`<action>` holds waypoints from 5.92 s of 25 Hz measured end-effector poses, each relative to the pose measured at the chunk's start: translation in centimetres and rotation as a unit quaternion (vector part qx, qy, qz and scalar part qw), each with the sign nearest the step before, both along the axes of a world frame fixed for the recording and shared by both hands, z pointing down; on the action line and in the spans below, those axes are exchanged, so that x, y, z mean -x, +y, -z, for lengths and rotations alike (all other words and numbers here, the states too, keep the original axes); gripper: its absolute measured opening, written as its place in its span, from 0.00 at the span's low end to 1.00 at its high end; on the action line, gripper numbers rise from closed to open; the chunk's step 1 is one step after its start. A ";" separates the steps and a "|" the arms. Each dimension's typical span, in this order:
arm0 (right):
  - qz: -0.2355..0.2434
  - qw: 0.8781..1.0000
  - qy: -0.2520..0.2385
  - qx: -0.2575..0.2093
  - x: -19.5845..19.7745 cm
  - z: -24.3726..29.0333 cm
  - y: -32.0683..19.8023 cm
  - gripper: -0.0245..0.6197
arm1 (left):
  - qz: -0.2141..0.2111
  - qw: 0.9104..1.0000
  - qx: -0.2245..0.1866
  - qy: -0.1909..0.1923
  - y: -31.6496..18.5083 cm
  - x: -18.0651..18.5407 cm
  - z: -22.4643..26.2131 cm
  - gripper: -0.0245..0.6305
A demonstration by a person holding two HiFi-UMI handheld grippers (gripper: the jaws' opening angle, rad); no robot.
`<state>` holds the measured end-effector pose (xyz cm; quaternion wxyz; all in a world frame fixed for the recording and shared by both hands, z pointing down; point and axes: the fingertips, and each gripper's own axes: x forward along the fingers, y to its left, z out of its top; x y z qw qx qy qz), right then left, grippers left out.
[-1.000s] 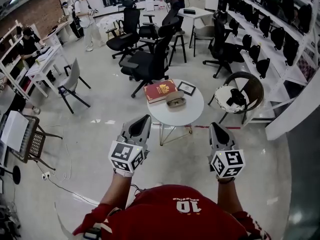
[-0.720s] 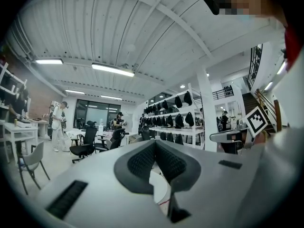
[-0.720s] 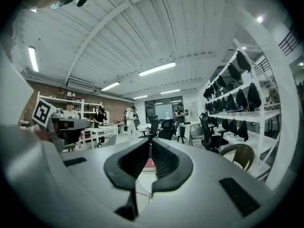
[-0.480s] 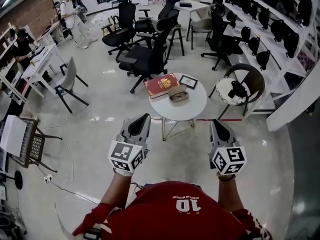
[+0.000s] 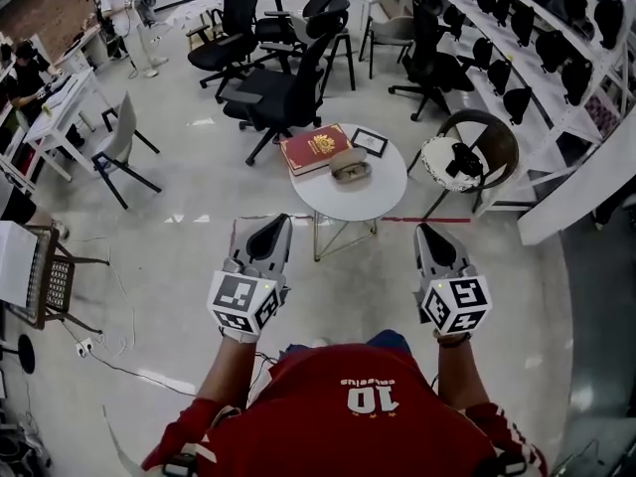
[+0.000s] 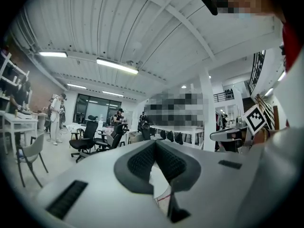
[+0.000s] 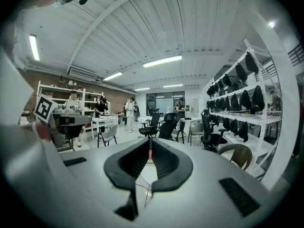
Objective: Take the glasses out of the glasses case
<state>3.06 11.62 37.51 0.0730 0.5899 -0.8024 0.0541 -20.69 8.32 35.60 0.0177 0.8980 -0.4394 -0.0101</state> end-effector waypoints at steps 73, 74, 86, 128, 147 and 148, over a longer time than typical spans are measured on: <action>0.163 0.986 0.002 -0.017 -6.8 -3.5 -40.7 0.20 | 0.025 0.999 0.005 -0.035 -36.7 -13.5 -3.0 0.05; 0.166 0.986 0.007 -0.016 -6.6 -3.7 -40.7 0.20 | 0.026 0.999 0.006 -0.033 -36.7 -13.3 -3.2 0.05; 0.212 0.973 0.089 0.002 -4.1 -12.5 -41.8 0.21 | 0.027 0.998 0.043 -0.038 -36.8 -13.5 -6.7 0.05; 0.382 0.822 0.404 0.122 2.4 -45.6 -47.9 0.21 | 0.095 0.986 0.128 -0.043 -40.3 -10.5 -16.4 0.05; 0.443 0.757 0.473 0.085 1.9 -45.8 -47.2 0.08 | 0.105 0.985 0.131 -0.041 -40.6 -10.1 -15.6 0.05; 0.442 0.757 0.473 0.084 1.9 -45.6 -47.2 0.08 | 0.105 0.985 0.132 -0.039 -40.5 -10.2 -15.7 0.05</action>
